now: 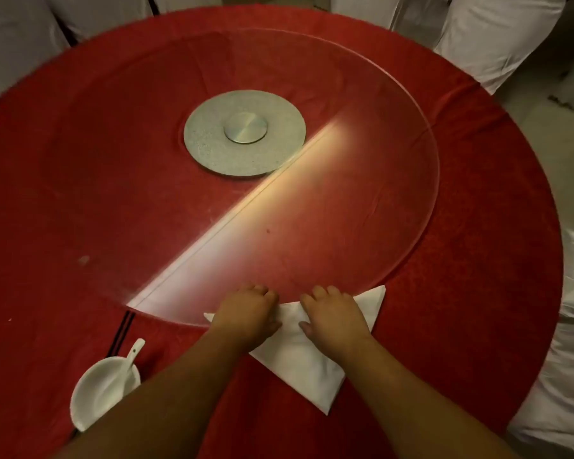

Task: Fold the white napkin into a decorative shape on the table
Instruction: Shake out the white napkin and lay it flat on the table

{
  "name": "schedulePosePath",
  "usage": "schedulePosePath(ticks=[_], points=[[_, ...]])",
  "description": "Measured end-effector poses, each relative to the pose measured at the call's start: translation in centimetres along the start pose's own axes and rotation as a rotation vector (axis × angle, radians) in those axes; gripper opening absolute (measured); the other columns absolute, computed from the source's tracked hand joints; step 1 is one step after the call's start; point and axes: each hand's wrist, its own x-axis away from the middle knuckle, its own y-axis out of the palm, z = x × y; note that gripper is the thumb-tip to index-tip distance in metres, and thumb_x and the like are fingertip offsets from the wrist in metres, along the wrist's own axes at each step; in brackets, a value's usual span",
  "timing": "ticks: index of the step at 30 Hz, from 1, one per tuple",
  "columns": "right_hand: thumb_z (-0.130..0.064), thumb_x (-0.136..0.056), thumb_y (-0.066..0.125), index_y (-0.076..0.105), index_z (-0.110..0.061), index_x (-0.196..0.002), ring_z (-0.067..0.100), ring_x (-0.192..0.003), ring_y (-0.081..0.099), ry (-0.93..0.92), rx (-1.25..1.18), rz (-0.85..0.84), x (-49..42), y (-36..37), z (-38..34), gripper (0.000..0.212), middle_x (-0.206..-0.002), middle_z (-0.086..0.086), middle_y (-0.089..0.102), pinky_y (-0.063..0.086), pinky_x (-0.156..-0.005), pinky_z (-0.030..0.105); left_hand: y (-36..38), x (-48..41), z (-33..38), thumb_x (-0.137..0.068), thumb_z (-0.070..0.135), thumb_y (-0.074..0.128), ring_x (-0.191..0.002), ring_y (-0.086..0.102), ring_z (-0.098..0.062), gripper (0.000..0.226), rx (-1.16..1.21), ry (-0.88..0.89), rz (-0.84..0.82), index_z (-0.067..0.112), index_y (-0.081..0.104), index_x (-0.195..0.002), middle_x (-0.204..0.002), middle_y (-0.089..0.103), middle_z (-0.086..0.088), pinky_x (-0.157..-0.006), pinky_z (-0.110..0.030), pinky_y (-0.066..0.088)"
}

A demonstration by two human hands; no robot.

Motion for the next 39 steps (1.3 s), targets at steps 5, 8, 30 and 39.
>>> schedulePosePath(ticks=[5,8,30,39], points=[[-0.041,-0.078,0.076,0.066,-0.020,-0.094,0.026,-0.083,0.060,-0.006,0.052,0.051,-0.1,0.7,-0.1,0.028,-0.092,0.004,0.065,0.049,-0.069,0.041,0.4,-0.4,0.7,-0.094,0.045,0.058,-0.104,0.058,-0.024,0.035,-0.001,-0.006,0.041,0.023,0.064,-0.120,-0.115,0.067,-0.001,-0.079,-0.036,0.042],[-0.025,-0.071,0.079,0.063,-0.021,-0.084,0.025,-0.074,0.058,0.003,0.046,0.125,0.0,0.7,-0.1,0.021,-0.082,0.003,0.062,0.048,-0.064,0.039,0.5,-0.3,0.9,-0.095,0.038,0.058,-0.099,0.057,-0.024,0.026,0.006,0.020,0.089,0.022,0.064,-0.115,-0.111,0.066,-0.001,-0.074,-0.034,0.037],[-0.024,-0.074,0.071,0.061,-0.027,-0.076,0.021,-0.066,0.062,0.027,-0.021,0.073,1.2,-3.4,-0.1,0.010,-0.069,-0.004,0.064,0.044,-0.068,0.034,-4.8,2.1,1.2,-0.099,0.031,0.051,-0.080,0.055,-0.028,0.020,0.166,0.002,0.132,0.021,0.038,-0.112,-0.093,0.061,-0.010,-0.065,-0.036,0.046],[-0.018,-0.087,0.055,0.062,-0.018,-0.105,0.033,-0.098,0.069,0.022,0.192,0.199,-2.4,-19.3,5.4,0.020,-0.103,0.010,0.072,0.050,-0.082,0.038,-20.4,0.8,-3.7,-0.094,0.048,0.065,-0.101,0.063,-0.027,0.031,-0.042,-0.041,0.035,0.023,0.069,-0.112,-0.115,0.069,-0.006,-0.075,-0.032,0.039]])
